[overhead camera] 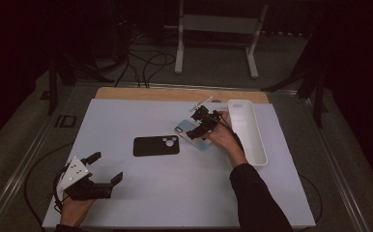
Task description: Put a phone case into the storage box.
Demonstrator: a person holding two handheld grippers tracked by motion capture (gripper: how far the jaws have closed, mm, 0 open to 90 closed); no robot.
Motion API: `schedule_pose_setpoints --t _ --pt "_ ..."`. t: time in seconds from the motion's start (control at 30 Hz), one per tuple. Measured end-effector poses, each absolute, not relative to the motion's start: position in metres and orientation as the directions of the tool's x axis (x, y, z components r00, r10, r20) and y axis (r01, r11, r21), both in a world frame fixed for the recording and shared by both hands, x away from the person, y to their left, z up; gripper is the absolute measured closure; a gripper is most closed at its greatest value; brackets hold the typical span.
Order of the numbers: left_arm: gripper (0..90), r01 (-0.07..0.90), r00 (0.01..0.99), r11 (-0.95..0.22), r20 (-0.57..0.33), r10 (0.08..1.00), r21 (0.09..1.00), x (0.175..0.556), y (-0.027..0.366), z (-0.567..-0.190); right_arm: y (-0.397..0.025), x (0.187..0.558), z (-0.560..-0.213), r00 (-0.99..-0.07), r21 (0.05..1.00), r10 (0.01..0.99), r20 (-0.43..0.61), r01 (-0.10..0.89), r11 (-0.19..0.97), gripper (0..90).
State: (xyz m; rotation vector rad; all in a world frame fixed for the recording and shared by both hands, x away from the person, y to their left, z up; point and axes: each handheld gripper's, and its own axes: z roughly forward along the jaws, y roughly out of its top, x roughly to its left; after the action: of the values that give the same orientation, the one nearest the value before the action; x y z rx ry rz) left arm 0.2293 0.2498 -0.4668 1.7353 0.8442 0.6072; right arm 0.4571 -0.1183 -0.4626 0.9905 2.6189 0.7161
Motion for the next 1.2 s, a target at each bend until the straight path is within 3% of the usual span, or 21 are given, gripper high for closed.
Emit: schedule_pose_setpoints --t 1.2 --pt "0.0 0.244 0.625 -0.193 -0.002 0.781 0.95 0.229 0.248 -0.467 -0.113 0.465 -0.507 -0.711 0.37 0.702 -0.048 0.64 0.674 8.0"
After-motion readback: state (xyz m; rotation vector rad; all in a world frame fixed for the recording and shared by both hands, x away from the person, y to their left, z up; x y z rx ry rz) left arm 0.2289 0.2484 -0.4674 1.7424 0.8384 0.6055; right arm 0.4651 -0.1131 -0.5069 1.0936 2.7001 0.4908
